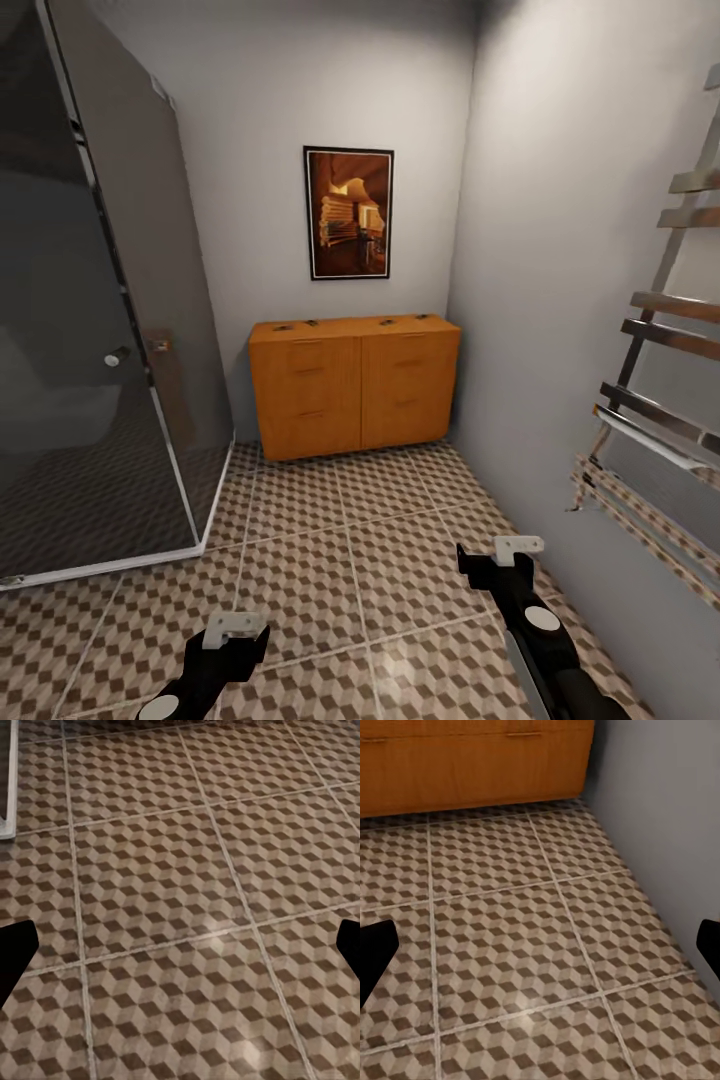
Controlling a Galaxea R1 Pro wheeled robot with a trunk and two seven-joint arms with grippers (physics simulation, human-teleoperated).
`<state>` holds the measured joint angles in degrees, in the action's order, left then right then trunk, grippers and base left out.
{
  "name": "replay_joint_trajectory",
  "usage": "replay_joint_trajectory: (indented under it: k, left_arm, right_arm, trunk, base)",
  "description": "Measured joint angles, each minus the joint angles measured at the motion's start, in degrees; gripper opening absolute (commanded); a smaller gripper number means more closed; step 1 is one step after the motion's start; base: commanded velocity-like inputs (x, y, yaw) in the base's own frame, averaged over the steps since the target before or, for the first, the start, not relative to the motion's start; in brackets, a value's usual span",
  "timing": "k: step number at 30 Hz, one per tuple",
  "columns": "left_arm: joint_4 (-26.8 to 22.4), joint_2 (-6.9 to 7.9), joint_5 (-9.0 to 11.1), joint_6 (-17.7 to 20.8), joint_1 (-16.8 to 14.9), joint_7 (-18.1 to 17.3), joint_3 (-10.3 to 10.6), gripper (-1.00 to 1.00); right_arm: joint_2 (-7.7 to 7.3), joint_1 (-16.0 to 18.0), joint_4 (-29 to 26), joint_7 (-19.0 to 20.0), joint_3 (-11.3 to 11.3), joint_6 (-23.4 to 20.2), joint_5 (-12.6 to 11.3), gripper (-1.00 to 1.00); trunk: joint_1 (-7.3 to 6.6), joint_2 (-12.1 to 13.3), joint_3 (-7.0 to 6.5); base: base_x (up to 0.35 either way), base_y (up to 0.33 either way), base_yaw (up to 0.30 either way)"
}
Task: Take the four mousetraps from the cabinet in the bathroom and place them on the bathroom floor. Make sure all four end up on the same floor surface, and ensure that at least two of them are either under or directly next to the same bathroom sink.
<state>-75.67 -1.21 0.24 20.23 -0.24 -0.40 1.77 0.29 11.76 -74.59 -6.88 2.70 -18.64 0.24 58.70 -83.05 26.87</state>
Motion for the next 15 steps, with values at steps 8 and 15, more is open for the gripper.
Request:
replay_joint_trajectory:
  k: [8, 15]
  left_arm:
    - [0.0, 0.0, 0.0, 0.0, 0.0, 0.0, 0.0, 1.0]
    - [0.0, 0.0, 0.0, 0.0, 0.0, 0.0, 0.0, 1.0]
  right_arm:
    - [0.0, 0.0, 0.0, 0.0, 0.0, 0.0, 0.0, 1.0]
    - [0.0, 0.0, 0.0, 0.0, 0.0, 0.0, 0.0, 1.0]
  trunk:
    - [0.0, 0.0, 0.0]
    - [0.0, 0.0, 0.0]
  base:
    - [0.23, -0.213, 0.259]
    - [0.23, -0.213, 0.259]
